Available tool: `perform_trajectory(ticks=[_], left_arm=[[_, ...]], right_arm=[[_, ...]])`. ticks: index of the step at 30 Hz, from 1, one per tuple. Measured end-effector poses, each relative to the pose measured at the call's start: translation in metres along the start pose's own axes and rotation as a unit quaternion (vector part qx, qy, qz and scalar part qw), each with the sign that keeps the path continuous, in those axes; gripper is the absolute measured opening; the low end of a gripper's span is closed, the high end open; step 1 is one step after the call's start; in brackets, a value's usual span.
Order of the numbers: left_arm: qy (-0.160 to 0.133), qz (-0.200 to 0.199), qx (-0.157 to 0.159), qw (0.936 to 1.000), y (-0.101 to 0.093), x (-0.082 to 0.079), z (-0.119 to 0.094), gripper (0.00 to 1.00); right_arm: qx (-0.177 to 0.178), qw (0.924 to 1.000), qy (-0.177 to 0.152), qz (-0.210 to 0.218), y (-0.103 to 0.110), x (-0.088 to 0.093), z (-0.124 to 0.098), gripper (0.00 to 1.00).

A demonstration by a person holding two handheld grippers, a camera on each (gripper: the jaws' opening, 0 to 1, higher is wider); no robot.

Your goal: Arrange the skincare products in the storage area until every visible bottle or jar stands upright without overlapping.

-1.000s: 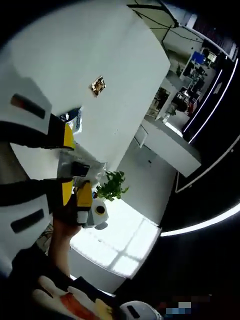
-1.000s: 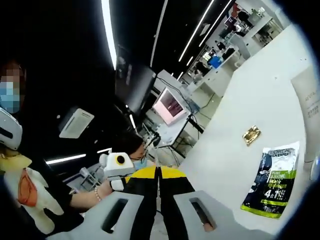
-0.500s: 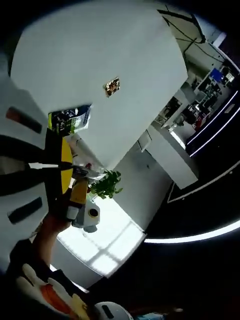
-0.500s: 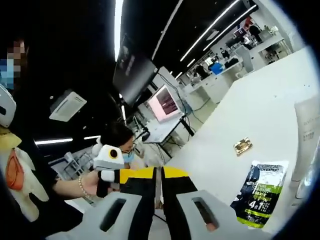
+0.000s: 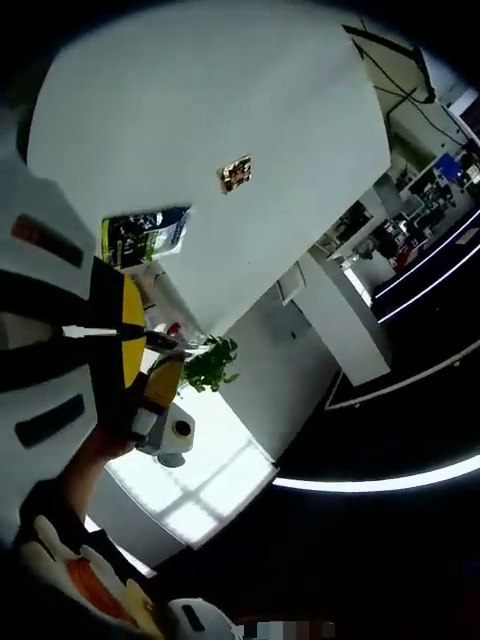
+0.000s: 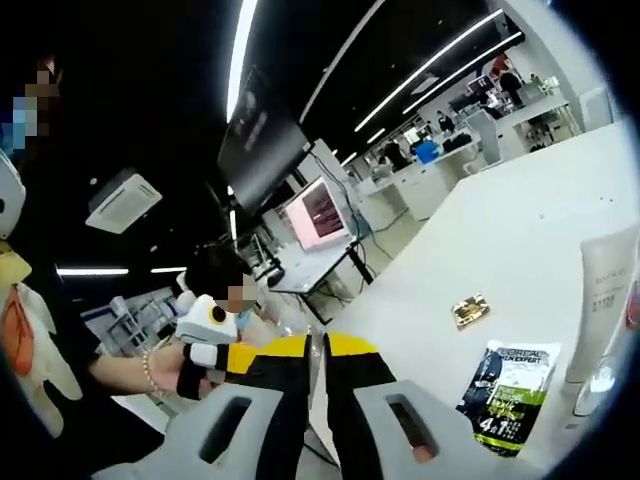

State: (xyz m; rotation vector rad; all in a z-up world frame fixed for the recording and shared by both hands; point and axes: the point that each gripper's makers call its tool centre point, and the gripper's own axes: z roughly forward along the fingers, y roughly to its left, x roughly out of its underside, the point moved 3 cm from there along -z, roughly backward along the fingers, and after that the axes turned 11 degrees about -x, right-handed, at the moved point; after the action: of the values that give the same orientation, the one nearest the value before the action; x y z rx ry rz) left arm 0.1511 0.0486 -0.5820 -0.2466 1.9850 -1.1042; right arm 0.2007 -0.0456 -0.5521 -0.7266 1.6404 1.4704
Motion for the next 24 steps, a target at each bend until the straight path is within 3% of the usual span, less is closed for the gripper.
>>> perform_trajectory(ticks=[4,5,14,16,24], left_arm=[[0.002,-0.008,-0.004,1.0000,0.002,0.001,0.002,0.01],[0.004,-0.012,-0.007,0.9999,0.003,0.001,0.003,0.01],[0.004,-0.010,-0.088,0.9960,0.016,0.000,0.012,0.00],[0.010,0.008,-0.099,0.9950,0.015,0.002,0.015,0.00],[0.031,0.011,-0.123,0.9919,0.020,0.007,0.027,0.00]], right_arm=[[0.015,0.9991,0.003,-0.040,-0.001,-0.001,0.002,0.01],[0.031,0.9981,0.018,-0.049,-0.003,0.002,0.002,0.01],[0.092,0.9835,0.094,-0.125,-0.020,0.014,0.012,0.01],[0.101,0.9810,0.104,-0.129,-0.024,0.017,0.013,0.01],[0.128,0.9761,0.125,-0.123,-0.043,0.031,0.014,0.01]])
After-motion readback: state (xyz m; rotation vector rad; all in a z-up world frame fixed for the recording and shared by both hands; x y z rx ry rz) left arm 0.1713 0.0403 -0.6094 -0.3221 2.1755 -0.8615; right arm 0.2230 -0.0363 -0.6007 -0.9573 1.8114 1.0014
